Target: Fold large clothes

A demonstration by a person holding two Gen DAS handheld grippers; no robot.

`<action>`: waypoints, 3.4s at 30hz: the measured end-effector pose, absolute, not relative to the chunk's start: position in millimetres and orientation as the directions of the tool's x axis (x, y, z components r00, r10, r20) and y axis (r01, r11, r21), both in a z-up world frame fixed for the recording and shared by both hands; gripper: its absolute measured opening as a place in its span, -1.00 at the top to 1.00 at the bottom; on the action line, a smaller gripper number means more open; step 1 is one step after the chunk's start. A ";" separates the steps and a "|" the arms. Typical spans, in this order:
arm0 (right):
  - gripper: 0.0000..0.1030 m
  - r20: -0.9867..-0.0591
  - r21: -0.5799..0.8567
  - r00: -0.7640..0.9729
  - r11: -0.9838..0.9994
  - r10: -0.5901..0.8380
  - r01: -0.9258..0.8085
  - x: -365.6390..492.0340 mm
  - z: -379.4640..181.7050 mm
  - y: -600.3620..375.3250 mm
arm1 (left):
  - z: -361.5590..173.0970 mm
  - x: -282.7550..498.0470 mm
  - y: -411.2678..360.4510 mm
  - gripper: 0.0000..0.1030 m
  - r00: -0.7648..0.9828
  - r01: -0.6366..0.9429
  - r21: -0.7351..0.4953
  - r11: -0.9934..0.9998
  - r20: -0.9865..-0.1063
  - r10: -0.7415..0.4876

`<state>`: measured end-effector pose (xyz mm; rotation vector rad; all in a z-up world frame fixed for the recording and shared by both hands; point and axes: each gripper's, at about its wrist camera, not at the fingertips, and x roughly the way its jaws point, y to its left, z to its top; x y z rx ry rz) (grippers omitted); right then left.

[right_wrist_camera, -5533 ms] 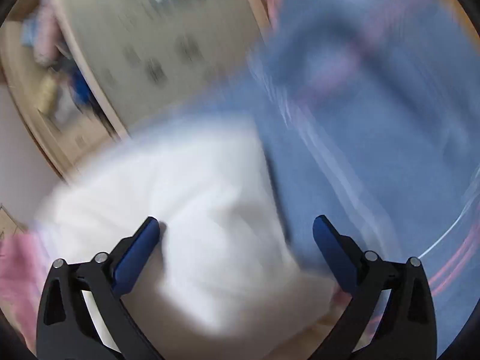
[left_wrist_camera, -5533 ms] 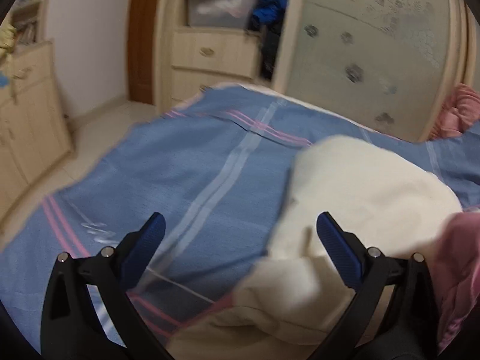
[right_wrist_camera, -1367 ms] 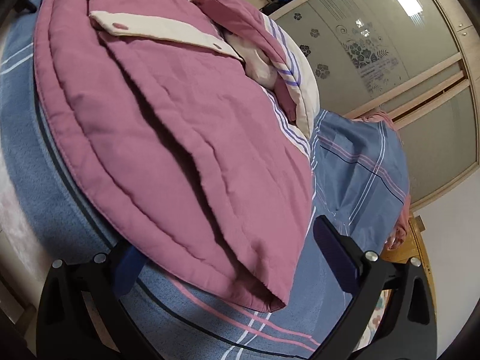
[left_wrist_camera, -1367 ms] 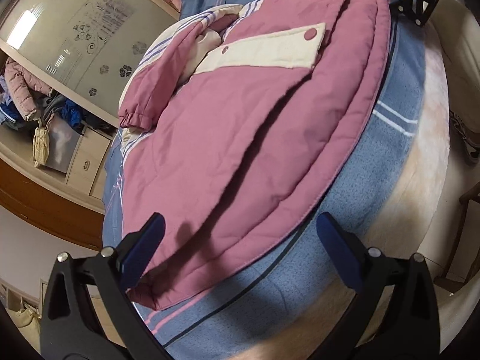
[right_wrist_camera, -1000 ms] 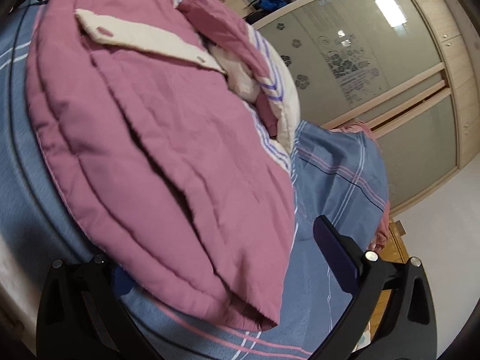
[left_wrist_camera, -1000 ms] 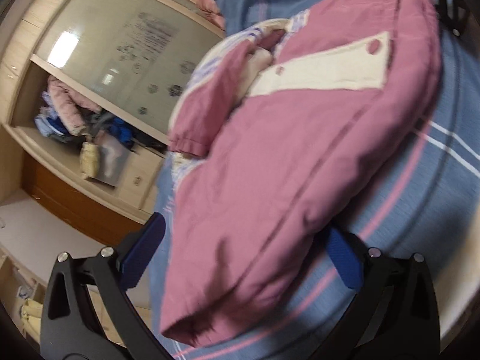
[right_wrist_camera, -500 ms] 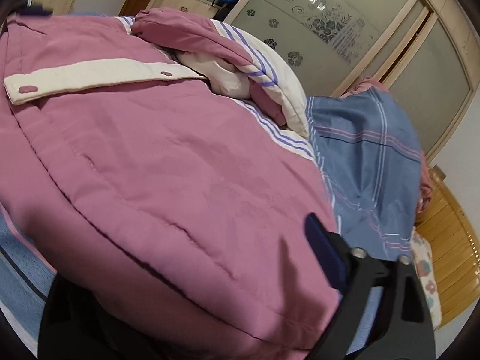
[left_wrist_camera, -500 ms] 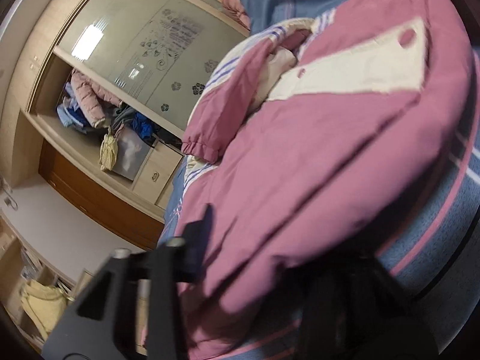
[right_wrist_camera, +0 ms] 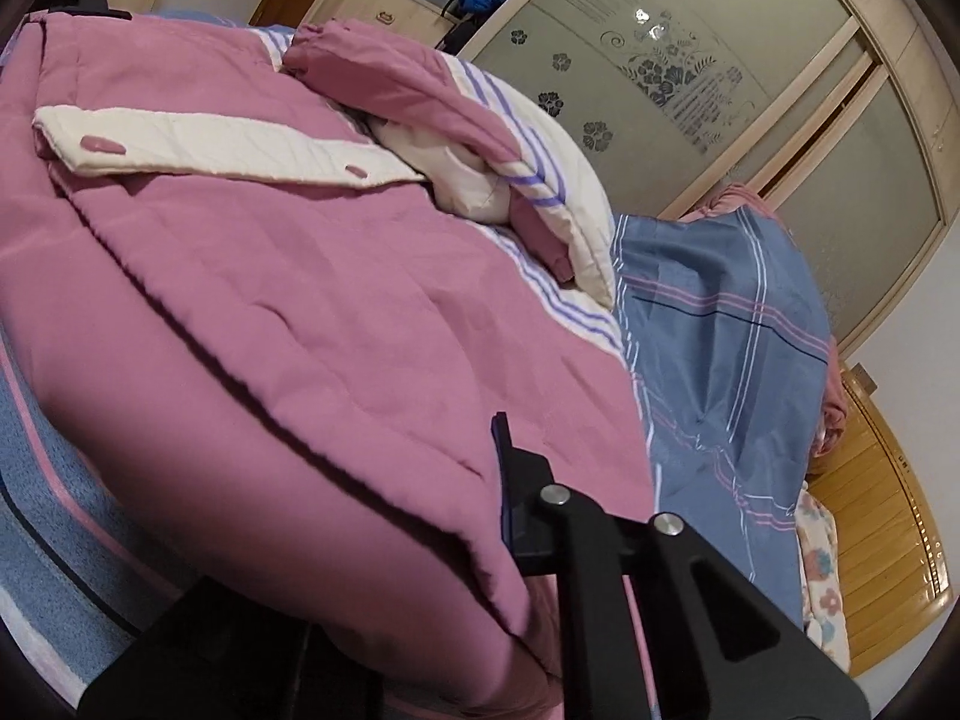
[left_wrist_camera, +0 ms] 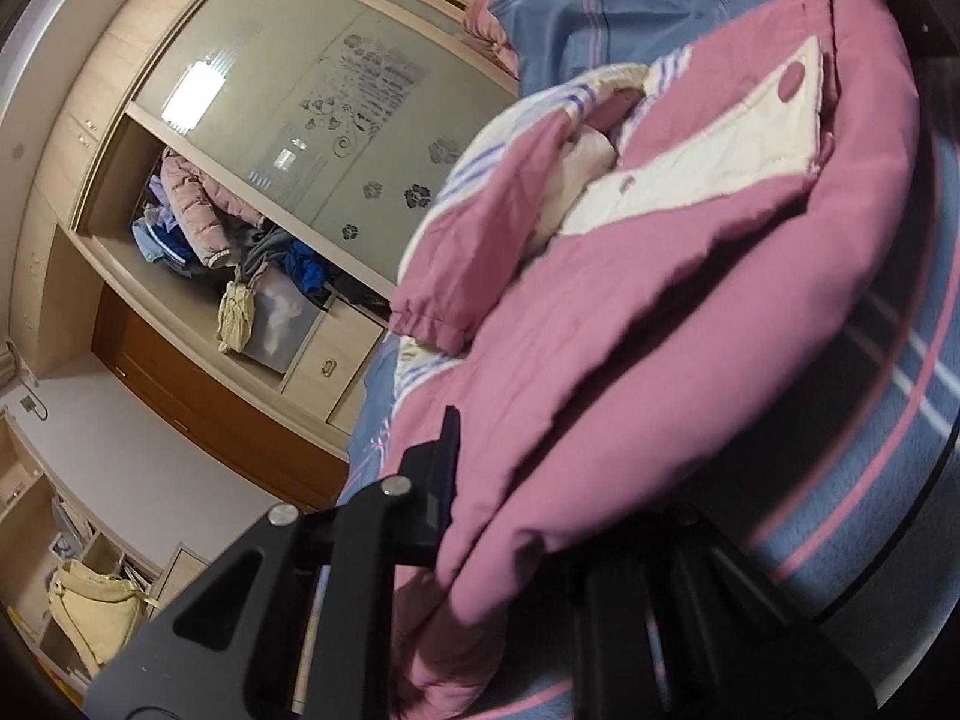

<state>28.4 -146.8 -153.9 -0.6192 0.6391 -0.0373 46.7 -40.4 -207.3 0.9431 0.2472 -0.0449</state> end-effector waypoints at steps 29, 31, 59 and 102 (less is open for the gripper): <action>0.83 -0.562 -0.545 0.803 0.819 -0.198 -0.179 331.4 -21.4 -223.2 | -86.0 349.4 -91.9 0.70 0.992 -0.087 0.941 0.326 0.051 0.118; 0.83 -0.610 -0.495 0.770 0.848 -0.184 -0.190 367.8 -35.6 -231.1 | -95.4 396.0 -98.4 0.70 0.989 -0.053 0.928 0.370 -0.002 0.147; -0.97 -0.611 0.337 0.787 0.927 0.082 0.165 390.1 -36.2 -274.7 | -60.3 394.7 -80.3 -0.96 0.925 0.047 0.076 0.996 -0.379 -0.015; -0.97 -0.717 0.225 0.676 0.862 -0.169 0.454 476.9 -163.6 -378.9 | -140.1 567.4 40.8 -0.96 0.780 -0.303 0.352 0.885 -0.442 0.443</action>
